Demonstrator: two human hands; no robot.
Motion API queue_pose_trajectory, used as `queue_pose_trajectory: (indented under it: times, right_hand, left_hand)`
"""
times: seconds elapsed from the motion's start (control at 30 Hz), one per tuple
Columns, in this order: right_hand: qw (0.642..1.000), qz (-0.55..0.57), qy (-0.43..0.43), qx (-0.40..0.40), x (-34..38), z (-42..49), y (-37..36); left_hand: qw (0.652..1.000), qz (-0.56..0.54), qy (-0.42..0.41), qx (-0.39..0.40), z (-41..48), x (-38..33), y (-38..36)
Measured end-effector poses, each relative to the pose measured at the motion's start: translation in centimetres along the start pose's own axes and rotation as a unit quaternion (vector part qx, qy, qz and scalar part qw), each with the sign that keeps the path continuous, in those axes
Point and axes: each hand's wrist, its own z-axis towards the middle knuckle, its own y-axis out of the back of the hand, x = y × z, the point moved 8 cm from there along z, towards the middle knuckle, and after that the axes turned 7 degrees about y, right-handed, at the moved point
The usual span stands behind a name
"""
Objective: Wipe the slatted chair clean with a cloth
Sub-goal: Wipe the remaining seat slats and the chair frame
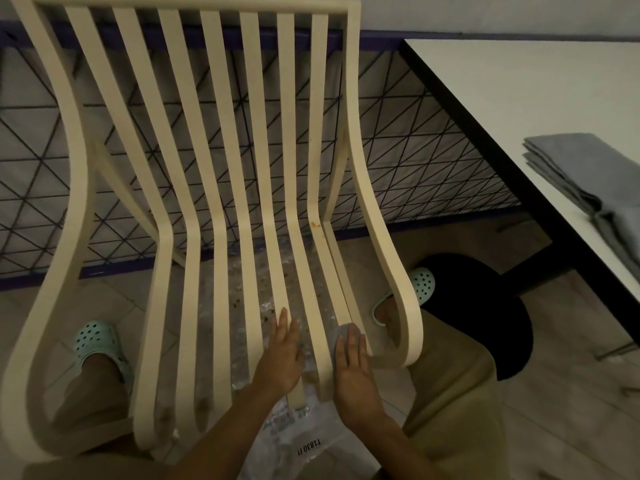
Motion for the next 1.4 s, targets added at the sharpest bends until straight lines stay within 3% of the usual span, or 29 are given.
queue_pose_trajectory:
  times: [0.13,0.33,0.77,0.97,1.4]
  right_hand:
    - [0.999,-0.008,0.032,-0.04,-0.5,1.2,0.0]
    - [0.999,0.008,0.029,-0.011,-0.7,3.7,0.3]
    - [0.998,0.006,0.038,-0.053,-0.3,15.4,2.1]
    - [0.997,0.006,0.035,-0.073,-0.5,20.5,2.5]
    - [0.995,-0.033,0.049,-0.078,1.0,30.8,4.8]
  left_hand:
    - [0.999,0.04,-0.007,-0.027,0.7,0.0,0.6]
    - [0.992,0.112,-0.016,-0.047,2.9,-0.5,1.4]
    - [0.992,0.114,-0.049,-0.033,11.6,-1.0,5.0]
    - [0.997,0.062,-0.051,-0.02,15.8,-1.1,5.8]
    - [0.989,0.115,-0.032,-0.082,21.2,-1.4,8.0]
